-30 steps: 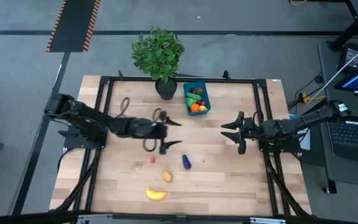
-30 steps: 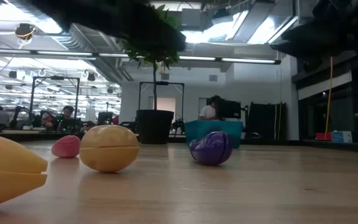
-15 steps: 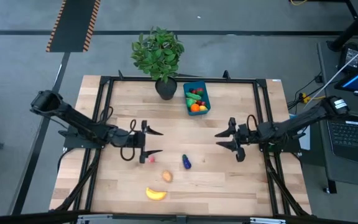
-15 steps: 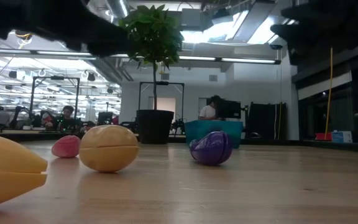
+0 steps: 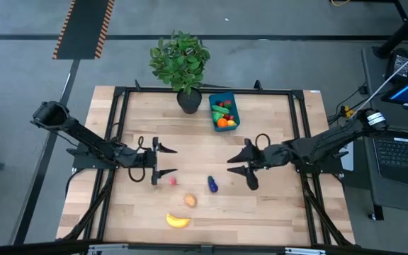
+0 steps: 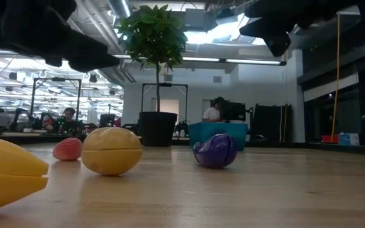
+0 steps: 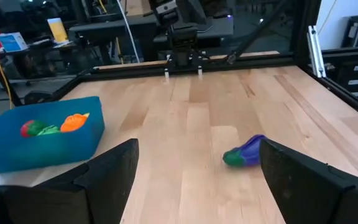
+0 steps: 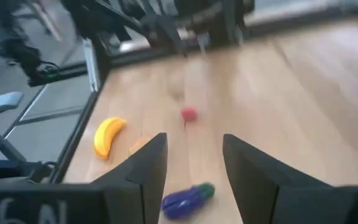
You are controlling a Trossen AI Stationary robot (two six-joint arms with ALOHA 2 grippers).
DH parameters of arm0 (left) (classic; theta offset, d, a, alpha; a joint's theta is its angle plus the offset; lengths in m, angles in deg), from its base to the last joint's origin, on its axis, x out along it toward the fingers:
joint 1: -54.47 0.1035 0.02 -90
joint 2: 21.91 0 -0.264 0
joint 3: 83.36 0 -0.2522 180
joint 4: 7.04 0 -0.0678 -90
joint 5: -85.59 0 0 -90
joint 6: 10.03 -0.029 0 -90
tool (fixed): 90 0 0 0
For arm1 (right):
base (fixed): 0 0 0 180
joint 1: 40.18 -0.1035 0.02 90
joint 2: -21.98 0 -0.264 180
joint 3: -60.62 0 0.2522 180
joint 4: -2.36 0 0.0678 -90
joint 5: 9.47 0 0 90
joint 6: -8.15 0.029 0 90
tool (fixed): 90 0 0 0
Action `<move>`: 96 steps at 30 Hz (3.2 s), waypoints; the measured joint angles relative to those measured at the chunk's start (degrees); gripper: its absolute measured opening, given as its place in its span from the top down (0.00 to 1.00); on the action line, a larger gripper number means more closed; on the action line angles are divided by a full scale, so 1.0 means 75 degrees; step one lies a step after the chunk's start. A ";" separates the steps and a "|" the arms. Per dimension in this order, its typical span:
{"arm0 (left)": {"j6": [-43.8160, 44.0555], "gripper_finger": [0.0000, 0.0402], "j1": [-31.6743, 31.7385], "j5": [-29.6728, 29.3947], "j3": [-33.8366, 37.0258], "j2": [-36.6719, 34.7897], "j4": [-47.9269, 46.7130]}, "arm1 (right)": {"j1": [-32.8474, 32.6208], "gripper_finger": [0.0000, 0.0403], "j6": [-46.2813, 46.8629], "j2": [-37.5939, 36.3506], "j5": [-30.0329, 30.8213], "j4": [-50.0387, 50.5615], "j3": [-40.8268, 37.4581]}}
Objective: Pick and placing Produce into tupperware
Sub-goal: Put the eggplant into the blue bin
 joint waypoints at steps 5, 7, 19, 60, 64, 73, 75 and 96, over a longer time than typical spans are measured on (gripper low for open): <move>0.0038 0.19 -0.0206 0.0007 0.0428 -0.0529 0.0003 | -0.0327 0.61 0.1061 0.0566 0.0833 0.1516 0.1191; 0.0038 0.19 -0.0284 0.0003 0.0581 -0.0727 0.0003 | -0.0462 0.61 0.1605 0.0767 0.1027 0.1939 0.1556; -0.0198 0.19 -0.0457 0.0015 0.1042 -0.1527 -0.0043 | -0.1008 0.61 0.5007 0.2594 0.1490 0.4777 0.3709; -0.0414 0.19 -0.0451 0.0026 0.1039 -0.1530 -0.1721 | -0.0075 0.61 0.6385 0.6533 0.0170 0.8113 0.8136; -0.0411 0.19 -0.0451 0.0026 0.1039 -0.1530 -0.1745 | -0.0052 0.61 0.6394 0.6568 0.0033 0.8125 0.8133; -0.0389 0.19 -0.0453 0.0026 0.1039 -0.1530 -0.1806 | -0.0058 0.61 0.6595 0.6870 -0.0397 0.8645 0.8130; -0.0374 0.19 -0.0451 0.0026 0.1039 -0.1530 -0.1818 | -0.0061 0.61 0.6594 0.6922 -0.0407 0.8566 0.8131; -0.0338 0.19 -0.0454 0.0026 0.1039 -0.1530 -0.1905 | -0.0061 0.61 0.6589 0.7650 -0.0657 0.8419 0.8130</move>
